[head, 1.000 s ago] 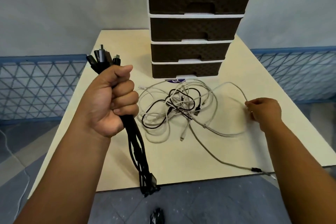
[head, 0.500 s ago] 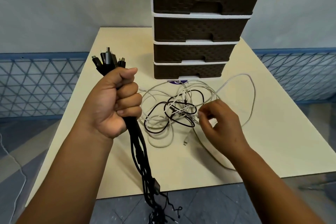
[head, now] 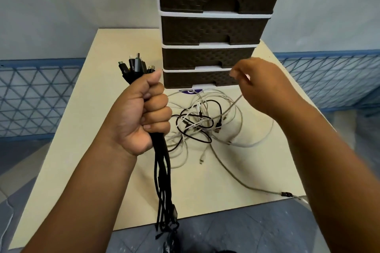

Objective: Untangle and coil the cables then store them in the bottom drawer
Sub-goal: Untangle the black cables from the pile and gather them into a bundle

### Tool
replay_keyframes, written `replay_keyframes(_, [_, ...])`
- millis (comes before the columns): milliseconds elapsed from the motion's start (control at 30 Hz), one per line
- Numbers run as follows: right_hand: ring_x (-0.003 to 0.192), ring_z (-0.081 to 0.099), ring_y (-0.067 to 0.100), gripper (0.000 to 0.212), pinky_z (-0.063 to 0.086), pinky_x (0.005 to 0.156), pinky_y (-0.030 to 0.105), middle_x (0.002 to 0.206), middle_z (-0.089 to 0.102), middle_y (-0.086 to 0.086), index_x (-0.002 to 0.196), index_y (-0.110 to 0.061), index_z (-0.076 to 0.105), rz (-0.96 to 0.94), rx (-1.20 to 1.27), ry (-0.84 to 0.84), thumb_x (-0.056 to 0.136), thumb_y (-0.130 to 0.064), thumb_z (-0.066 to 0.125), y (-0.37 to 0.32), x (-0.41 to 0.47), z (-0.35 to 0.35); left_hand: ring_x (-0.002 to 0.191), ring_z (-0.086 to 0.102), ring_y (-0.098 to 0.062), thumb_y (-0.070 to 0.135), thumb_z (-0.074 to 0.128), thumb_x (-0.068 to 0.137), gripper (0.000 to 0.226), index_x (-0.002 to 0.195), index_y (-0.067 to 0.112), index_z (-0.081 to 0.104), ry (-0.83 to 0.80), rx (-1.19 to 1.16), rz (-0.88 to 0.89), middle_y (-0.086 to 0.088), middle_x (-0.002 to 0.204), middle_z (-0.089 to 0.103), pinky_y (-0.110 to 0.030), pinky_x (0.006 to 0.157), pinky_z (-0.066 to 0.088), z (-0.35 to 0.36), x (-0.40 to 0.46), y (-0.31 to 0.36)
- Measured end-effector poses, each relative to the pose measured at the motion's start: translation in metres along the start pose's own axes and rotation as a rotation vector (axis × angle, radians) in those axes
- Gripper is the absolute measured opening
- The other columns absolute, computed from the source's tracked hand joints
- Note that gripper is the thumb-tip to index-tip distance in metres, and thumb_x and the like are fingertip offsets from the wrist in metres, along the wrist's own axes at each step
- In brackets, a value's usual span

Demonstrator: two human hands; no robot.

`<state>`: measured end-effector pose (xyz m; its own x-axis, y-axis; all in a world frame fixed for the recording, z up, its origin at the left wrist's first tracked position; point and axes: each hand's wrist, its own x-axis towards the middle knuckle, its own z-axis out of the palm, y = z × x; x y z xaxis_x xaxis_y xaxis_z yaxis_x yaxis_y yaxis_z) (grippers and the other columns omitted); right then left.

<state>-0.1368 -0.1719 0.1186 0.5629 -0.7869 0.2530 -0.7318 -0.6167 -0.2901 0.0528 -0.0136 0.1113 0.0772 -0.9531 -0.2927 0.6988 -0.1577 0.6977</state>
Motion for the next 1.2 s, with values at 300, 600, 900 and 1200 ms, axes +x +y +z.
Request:
replay_keyframes(300, [0.087, 0.066, 0.02, 0.022, 0.053, 0.076, 0.031, 0.109, 0.064, 0.003, 0.112, -0.025, 0.068, -0.103, -0.217, -0.595, 0.092, -0.017, 0.063, 0.05, 0.033, 0.069, 0.038, 0.003, -0.007, 0.039, 0.05, 0.088, 0.047, 0.05, 0.023, 0.026, 0.101, 0.024, 0.018, 0.01, 0.038, 0.018, -0.012, 0.036, 0.007, 0.018, 0.01, -0.01])
replay_keyframes(600, [0.096, 0.056, 0.023, 0.022, 0.046, 0.074, 0.031, 0.104, 0.055, 0.002, 0.109, -0.025, 0.07, -0.527, -0.249, -0.52, 0.088, -0.021, 0.064, 0.078, 0.037, 0.104, 0.036, 0.004, -0.006, 0.037, 0.053, 0.085, 0.046, 0.05, 0.024, 0.026, 0.19, -0.001, 0.089, 0.01, 0.038, 0.018, -0.012, 0.036, 0.007, 0.033, 0.012, -0.02])
replay_keyframes(900, [0.09, 0.057, 0.022, 0.017, 0.046, 0.072, 0.03, 0.109, 0.054, 0.003, 0.113, -0.023, 0.053, -0.389, 0.107, -0.262, 0.1, -0.013, 0.048, 0.071, 0.075, 0.011, 0.027, 0.018, -0.003, 0.036, 0.054, 0.084, 0.043, 0.053, 0.024, 0.027, 0.214, 0.028, 0.172, 0.009, 0.038, 0.019, -0.009, 0.032, 0.013, 0.051, 0.004, -0.012])
replay_keyframes(1200, [0.076, 0.067, 0.018, 0.008, 0.054, 0.07, 0.032, 0.09, 0.071, 0.003, 0.102, -0.023, 0.045, -0.244, 0.842, 0.075, 0.105, -0.019, 0.039, 0.006, 0.099, -0.105, 0.028, 0.017, -0.003, 0.037, 0.054, 0.083, 0.039, 0.054, 0.023, 0.032, 0.181, 0.04, 0.227, 0.009, 0.039, 0.019, -0.012, 0.034, 0.008, 0.064, 0.0, 0.001])
